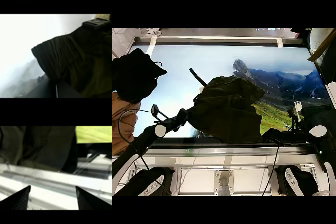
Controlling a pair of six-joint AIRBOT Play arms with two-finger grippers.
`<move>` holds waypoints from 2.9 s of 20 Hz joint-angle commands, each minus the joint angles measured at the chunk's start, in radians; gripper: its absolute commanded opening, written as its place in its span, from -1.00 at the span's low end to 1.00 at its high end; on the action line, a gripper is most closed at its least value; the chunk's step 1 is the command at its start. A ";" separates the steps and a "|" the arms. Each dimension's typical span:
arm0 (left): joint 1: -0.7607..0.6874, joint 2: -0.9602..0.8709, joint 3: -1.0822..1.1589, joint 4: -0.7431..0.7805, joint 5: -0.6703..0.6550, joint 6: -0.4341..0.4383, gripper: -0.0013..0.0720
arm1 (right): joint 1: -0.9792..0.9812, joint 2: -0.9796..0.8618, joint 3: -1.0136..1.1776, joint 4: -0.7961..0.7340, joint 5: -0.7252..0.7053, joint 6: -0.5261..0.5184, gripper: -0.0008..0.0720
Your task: Fold the clothes and pants, and hang the long-sleeved shirts on hangers.
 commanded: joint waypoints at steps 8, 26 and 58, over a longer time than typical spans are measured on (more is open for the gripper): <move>-0.010 -0.001 0.033 -0.003 0.007 0.056 -0.91 | 0.058 -0.092 -0.134 0.187 -0.227 -0.031 0.74; 0.018 0.297 0.327 0.321 -0.457 0.628 -0.92 | 0.255 -0.131 0.422 0.232 0.060 -0.082 -0.97; -0.051 0.034 1.452 0.458 -0.820 0.778 -0.92 | 0.255 -0.410 1.789 0.189 0.032 -0.023 -0.98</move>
